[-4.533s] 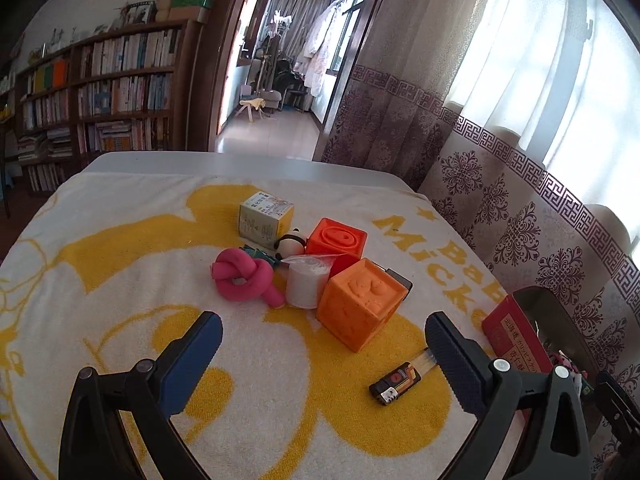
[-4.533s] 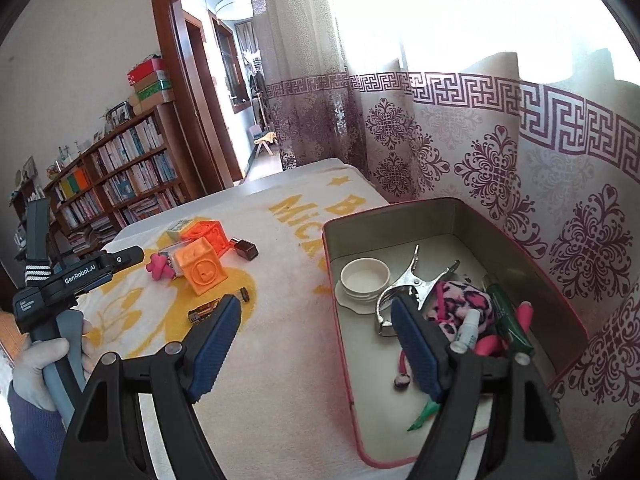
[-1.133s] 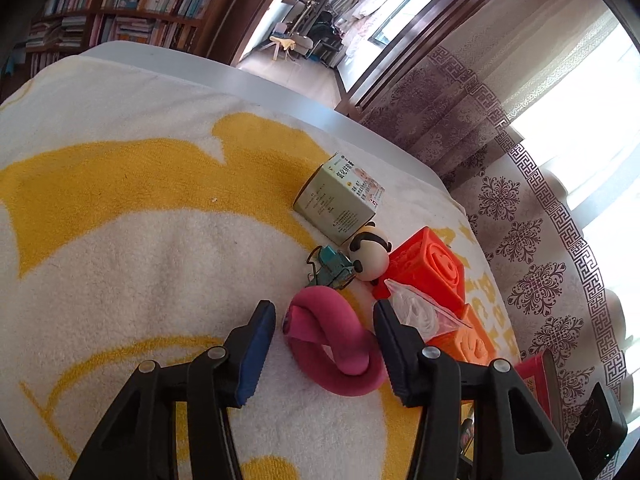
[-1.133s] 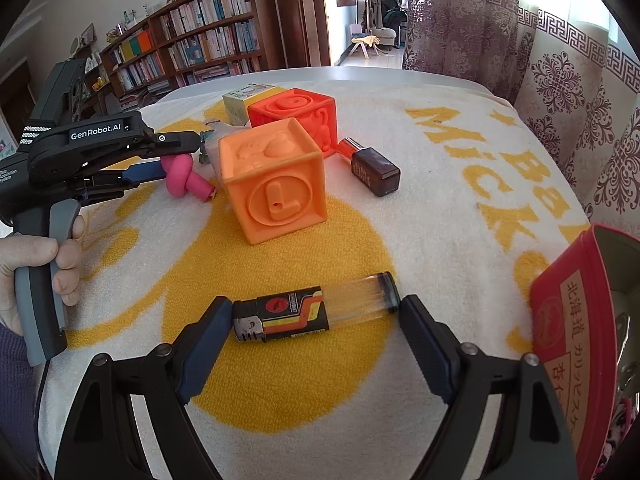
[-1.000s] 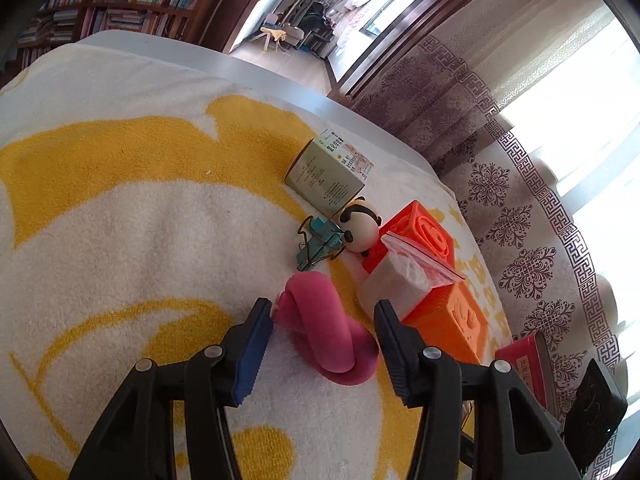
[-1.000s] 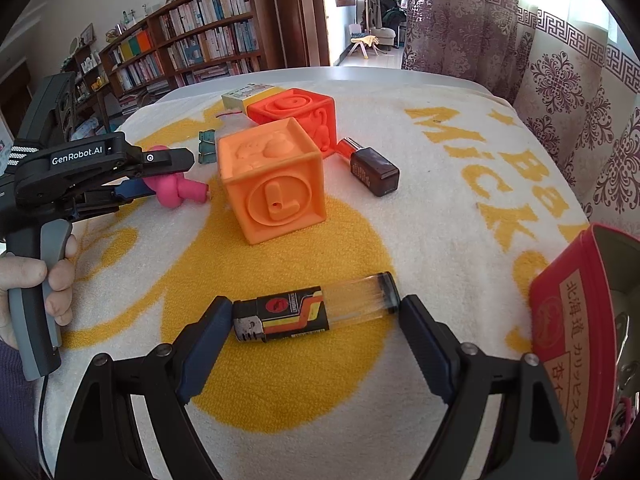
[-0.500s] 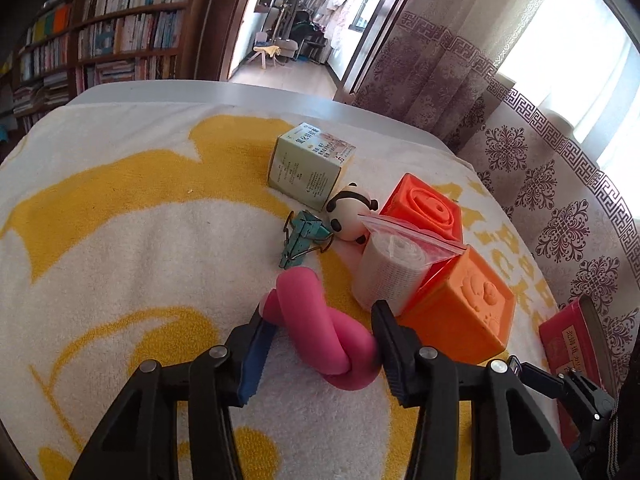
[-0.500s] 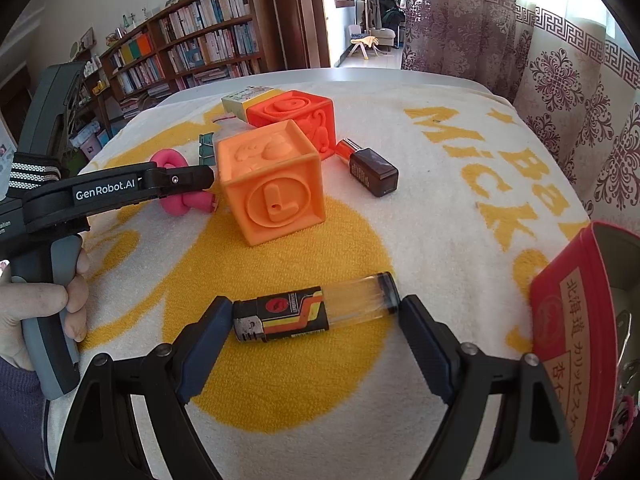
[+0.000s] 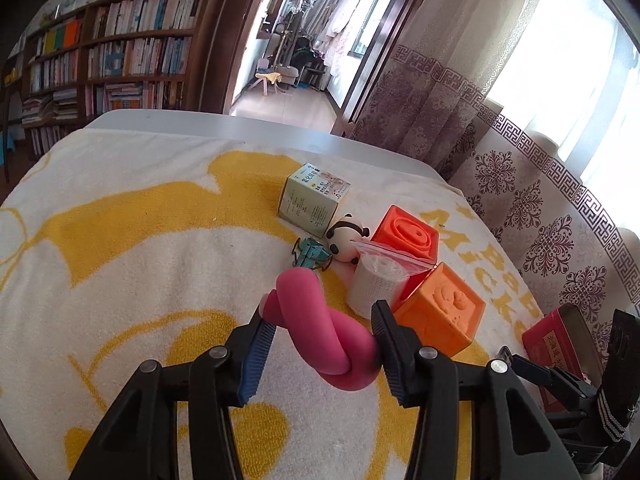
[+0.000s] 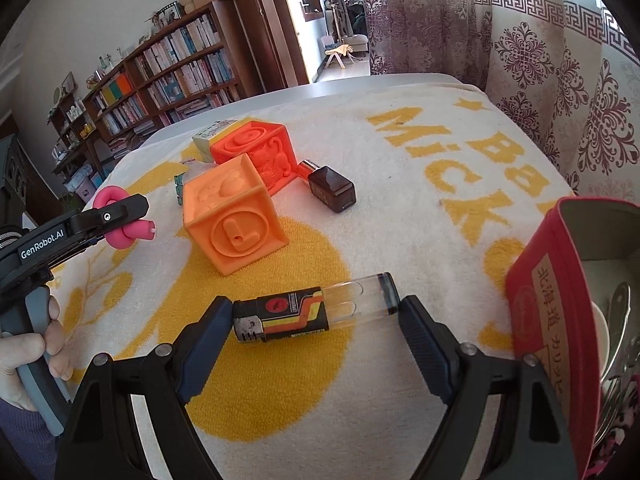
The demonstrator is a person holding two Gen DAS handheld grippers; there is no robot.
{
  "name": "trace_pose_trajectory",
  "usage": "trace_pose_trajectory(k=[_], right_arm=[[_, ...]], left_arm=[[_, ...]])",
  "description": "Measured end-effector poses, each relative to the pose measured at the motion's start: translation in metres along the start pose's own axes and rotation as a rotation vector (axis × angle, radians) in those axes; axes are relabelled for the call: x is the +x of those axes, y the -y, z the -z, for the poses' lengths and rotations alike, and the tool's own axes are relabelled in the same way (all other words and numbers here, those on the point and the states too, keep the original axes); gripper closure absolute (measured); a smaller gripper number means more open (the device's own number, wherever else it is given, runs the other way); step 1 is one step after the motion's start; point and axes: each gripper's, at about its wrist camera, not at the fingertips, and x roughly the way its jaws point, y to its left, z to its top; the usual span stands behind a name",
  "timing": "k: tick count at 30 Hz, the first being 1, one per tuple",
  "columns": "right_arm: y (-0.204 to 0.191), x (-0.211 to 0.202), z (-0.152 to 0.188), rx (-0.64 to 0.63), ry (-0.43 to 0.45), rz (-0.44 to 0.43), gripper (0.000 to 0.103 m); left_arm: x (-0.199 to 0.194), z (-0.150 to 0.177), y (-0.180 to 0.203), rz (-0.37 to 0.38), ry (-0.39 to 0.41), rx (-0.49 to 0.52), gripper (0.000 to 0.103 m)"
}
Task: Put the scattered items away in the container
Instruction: 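Grasp the pink knotted foam toy with the left tool, then carry the lighter and pink knotted toy into the red box and release both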
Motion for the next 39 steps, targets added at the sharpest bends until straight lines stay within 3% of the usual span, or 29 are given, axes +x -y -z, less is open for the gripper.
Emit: trace_pose_trajectory(k=[6,12,20,30,39], right_arm=[[0.0,-0.012,-0.001,0.005,0.069,0.025,0.016],[0.003,-0.026,0.008,0.087,0.082,0.034,0.016],[-0.008,-0.106,0.024,0.049,0.212,0.064,0.016],[0.081,-0.188,0.069,0.249,0.287,0.224,0.016],[0.124,-0.21,0.093,0.332,0.305,0.278,0.016]], left_arm=[[-0.012,0.0,0.014,0.006,0.04,0.04,0.052],[-0.017,0.0,0.024,0.043,0.047,0.057,0.052],[-0.024,0.004,0.038,0.086,0.052,0.087,0.052],[-0.023,0.013,0.061,0.142,0.017,0.116,0.052],[-0.032,0.031,0.124,0.256,-0.014,0.19,0.052]])
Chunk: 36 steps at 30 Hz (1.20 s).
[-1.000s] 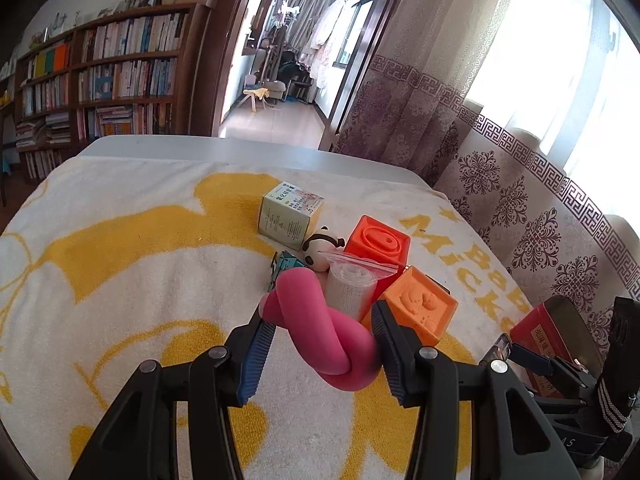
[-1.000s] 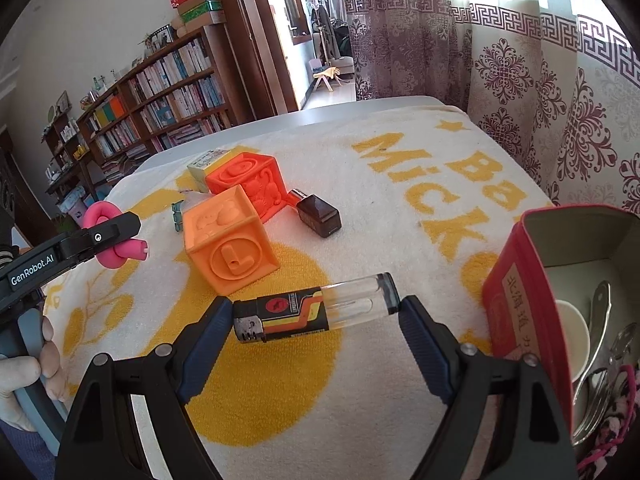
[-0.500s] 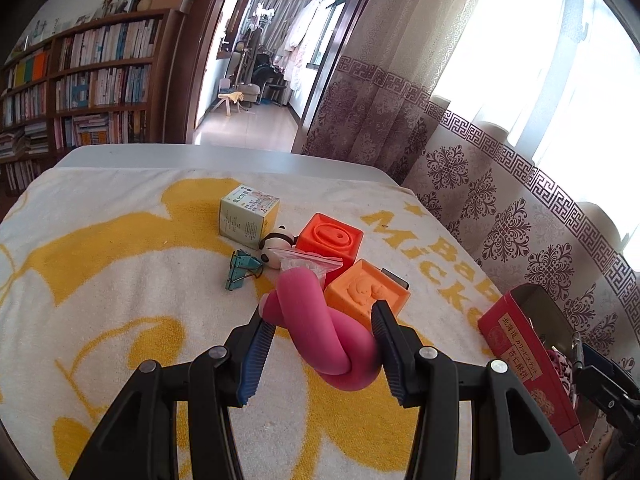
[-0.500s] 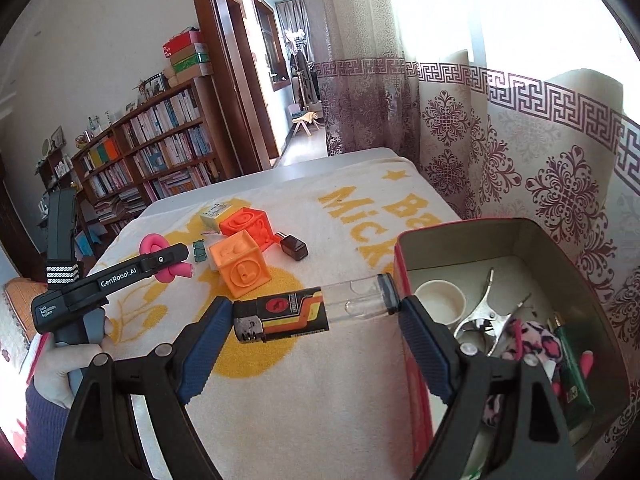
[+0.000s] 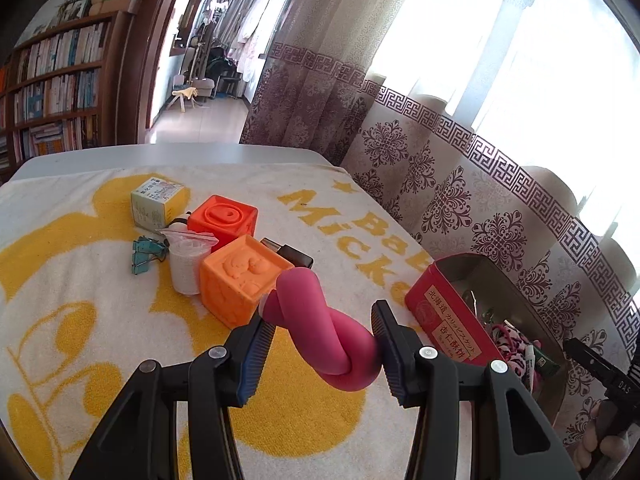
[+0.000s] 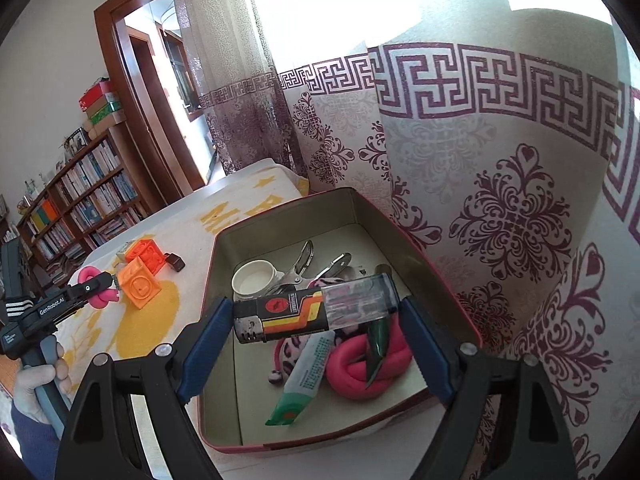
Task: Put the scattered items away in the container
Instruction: 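Carry the lighter and pink knotted toy into the red box and release both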
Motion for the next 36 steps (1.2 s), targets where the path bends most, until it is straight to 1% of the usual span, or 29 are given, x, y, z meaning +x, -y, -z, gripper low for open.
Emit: trace_pose_trajectory(k=[6,10,17,18,19,20,21,24,29,36], right_arm=[[0.012,-0.008,0.003,-0.013,0.031,0.029,0.016],[0.015,-0.012,0.007,-0.034,0.043,0.041,0.016],[0.021,-0.018,0.008,-0.038,0.069,0.022,0.016],[0.021,-0.018,0.008,-0.039,0.071,0.019,0.016],[0.022,-0.018,0.008,-0.039,0.072,0.017,0.016],[0.023,-0.019,0.008,-0.039,0.073,0.014,0.016],[0.023,-0.019,0.008,-0.039,0.072,0.012,0.016],[0.025,-0.017,0.01,-0.034,0.063,0.004,0.016],[0.022,-0.016,0.011,-0.029,0.051,-0.021,0.016],[0.003,-0.022,0.012,-0.06,0.054,-0.08,0.015]], left_arm=[[0.007,-0.002,0.06,0.097,-0.029,0.078,0.052],[0.015,-0.006,0.1,0.142,-0.043,0.141,0.052],[0.036,-0.007,0.156,0.204,-0.089,0.213,0.051],[0.04,-0.006,0.162,0.214,-0.103,0.219,0.044],[0.044,-0.006,0.167,0.22,-0.115,0.219,0.022],[0.045,-0.005,0.17,0.223,-0.117,0.213,0.012],[0.045,-0.004,0.171,0.225,-0.11,0.203,0.006],[0.047,-0.004,0.171,0.226,-0.114,0.189,0.006],[0.049,-0.003,0.156,0.181,-0.12,0.156,0.006],[0.046,-0.001,0.132,0.129,-0.112,0.114,0.006]])
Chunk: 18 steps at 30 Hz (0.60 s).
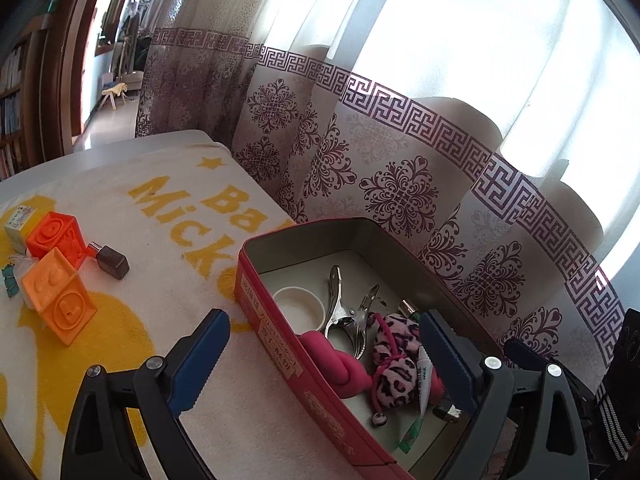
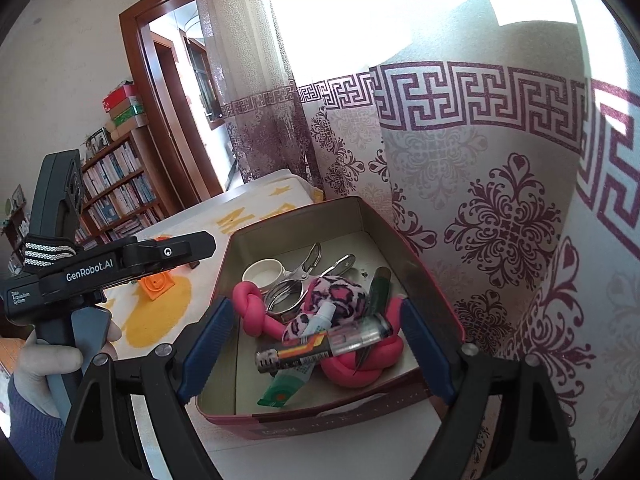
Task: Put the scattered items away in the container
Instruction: 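Carry the lighter and pink knotted toy into the red box and release both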
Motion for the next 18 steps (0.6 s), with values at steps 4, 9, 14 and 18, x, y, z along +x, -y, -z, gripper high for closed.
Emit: trace_pose_trajectory(k=[4,9,14,18], right_arm=[[-0.002,0.001,-0.001,0.018,0.001,-0.004,0.014],[-0.004,0.005,0.0,0.038,-0.015,-0.01,0.014],[-0.015,0.008,0.001,0.019,-0.026,-0.018,0.014],[-0.029,0.013,0.002,-0.006,-0.037,-0.033,0.014]], left_arm=[[-0.004,0.004,-0.016,-0.008,-0.005,-0.038,0.006],[-0.008,0.008,-0.035,-0.028,-0.003,-0.087,0.006],[-0.012,0.013,-0.052,-0.041,-0.004,-0.123,0.006],[-0.018,0.018,-0.068,-0.052,-0.009,-0.149,0.006]])
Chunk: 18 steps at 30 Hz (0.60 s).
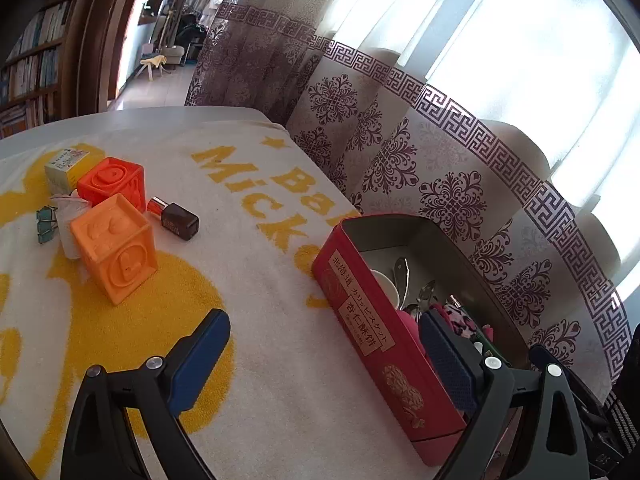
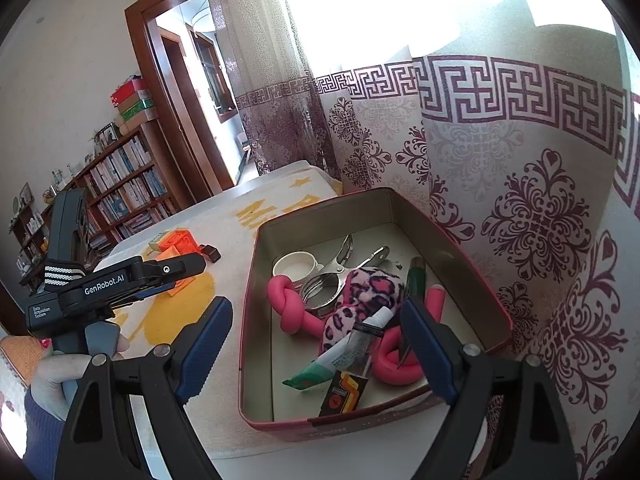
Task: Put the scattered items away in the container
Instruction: 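Carry the lighter and pink knotted toy into the red box and release both, then withdraw both tools from the box toward the orange blocks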
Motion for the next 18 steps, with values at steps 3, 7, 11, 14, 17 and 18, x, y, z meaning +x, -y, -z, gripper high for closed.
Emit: trace_pose_trajectory(k=[3,7,11,14,17,18], right_arm=[[-0.013,0.006,0.0,-0.021,-0.012,-0.016,0.014],[-0.032,0.013,0.0,-0.058,-0.025,-0.044,0.014],[-0.056,0.022,-0.001,-0.099,-0.04,-0.079,0.014],[-0.076,0.029,-0.002,-0.136,-0.051,-0.107,0.014],[-0.098,0.04,-0.002,-0.185,-0.062,-0.129,0.014],[-0.105,0.045,-0.002,-0.2,-0.069,-0.134,0.014]], left_arm=[[-0.008,0.0,-0.018,-0.016,0.009,-0.032,0.006],[-0.021,-0.001,-0.049,-0.054,0.033,-0.085,0.006],[-0.038,-0.003,-0.084,-0.096,0.062,-0.152,0.006],[-0.052,-0.005,-0.108,-0.125,0.087,-0.188,0.006],[-0.065,-0.007,-0.13,-0.155,0.111,-0.216,0.006],[-0.069,-0.008,-0.137,-0.164,0.119,-0.228,0.006]])
